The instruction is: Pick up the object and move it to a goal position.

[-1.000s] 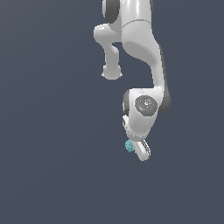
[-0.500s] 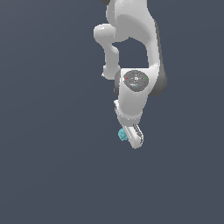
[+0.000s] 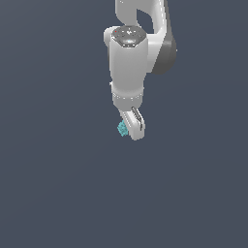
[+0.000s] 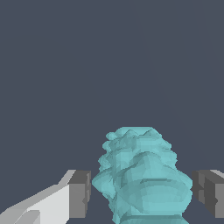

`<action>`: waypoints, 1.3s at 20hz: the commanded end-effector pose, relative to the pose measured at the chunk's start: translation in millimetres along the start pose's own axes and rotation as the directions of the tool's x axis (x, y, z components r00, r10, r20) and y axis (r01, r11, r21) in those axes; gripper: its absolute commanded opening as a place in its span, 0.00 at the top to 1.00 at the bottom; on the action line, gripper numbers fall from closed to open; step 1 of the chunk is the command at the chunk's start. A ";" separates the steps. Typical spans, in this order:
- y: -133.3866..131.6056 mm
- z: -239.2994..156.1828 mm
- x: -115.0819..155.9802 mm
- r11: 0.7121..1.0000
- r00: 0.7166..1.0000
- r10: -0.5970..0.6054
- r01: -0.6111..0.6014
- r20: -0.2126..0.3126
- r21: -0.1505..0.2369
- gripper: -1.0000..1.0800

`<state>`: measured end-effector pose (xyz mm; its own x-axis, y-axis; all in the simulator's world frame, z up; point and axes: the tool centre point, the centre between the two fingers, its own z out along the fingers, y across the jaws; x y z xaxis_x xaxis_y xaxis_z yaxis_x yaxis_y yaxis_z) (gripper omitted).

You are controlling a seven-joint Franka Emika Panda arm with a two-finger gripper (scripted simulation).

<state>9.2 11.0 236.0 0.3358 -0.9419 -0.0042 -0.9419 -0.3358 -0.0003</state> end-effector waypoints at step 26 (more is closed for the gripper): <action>112.7 -230.7 89.0 1.000 1.000 0.000 0.000 -0.004 0.000 1.00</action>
<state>-65.4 -109.0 461.2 0.3353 -0.9421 -0.0002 -0.9421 -0.3353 -0.0012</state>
